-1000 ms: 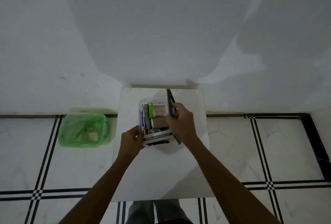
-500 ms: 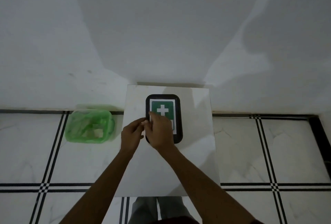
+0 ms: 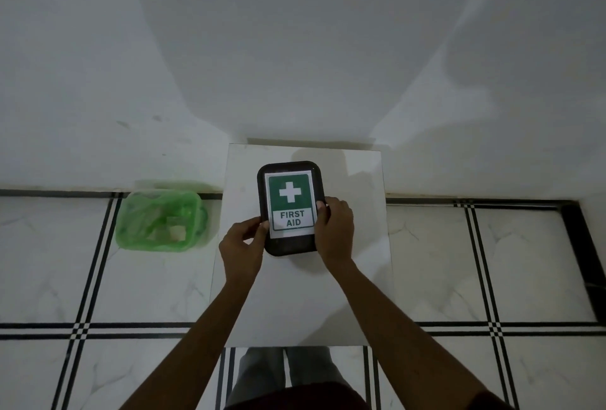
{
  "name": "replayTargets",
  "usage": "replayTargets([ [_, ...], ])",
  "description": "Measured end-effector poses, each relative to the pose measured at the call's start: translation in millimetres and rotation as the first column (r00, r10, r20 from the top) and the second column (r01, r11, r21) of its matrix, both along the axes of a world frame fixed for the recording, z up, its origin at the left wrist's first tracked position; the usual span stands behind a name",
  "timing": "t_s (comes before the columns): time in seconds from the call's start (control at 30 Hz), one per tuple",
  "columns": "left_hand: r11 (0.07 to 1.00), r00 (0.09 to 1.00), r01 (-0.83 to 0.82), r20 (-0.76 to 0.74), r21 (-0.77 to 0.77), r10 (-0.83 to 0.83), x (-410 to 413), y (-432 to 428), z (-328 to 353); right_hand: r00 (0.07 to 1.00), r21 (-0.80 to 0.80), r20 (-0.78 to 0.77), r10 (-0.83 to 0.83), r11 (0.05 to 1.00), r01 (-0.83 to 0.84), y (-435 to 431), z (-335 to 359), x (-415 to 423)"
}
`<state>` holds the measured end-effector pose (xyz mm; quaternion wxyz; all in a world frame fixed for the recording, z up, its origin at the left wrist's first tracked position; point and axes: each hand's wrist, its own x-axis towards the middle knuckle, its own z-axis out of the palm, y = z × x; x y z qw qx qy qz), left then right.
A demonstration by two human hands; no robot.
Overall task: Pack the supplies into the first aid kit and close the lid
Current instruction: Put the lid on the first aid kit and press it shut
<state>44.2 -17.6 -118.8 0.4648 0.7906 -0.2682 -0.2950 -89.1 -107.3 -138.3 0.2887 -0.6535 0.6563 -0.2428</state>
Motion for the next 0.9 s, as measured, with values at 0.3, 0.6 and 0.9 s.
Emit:
replayTargets([
  [0.3, 0.996, 0.997, -0.008, 0.082, 0.093, 0.000, -32.1, 1.6, -2.7, 0.995, -0.033, -0.083, -0.061, 0.998, 0.058, 13.3, -9.4, 2.6],
  [0.6, 0.985, 0.988, -0.120, -0.083, 0.120, 0.131, -31.4, -17.3, -9.5, 0.997, 0.003, -0.054, -0.054, 0.999, 0.054, 13.6, -13.6, 6.0],
  [0.9, 0.947, 0.985, -0.169, 0.082, 0.272, 0.152, -36.8, -37.3, -16.3, 0.999, 0.039, -0.032, -0.011, 0.999, 0.012, 12.9, -22.5, 0.7],
])
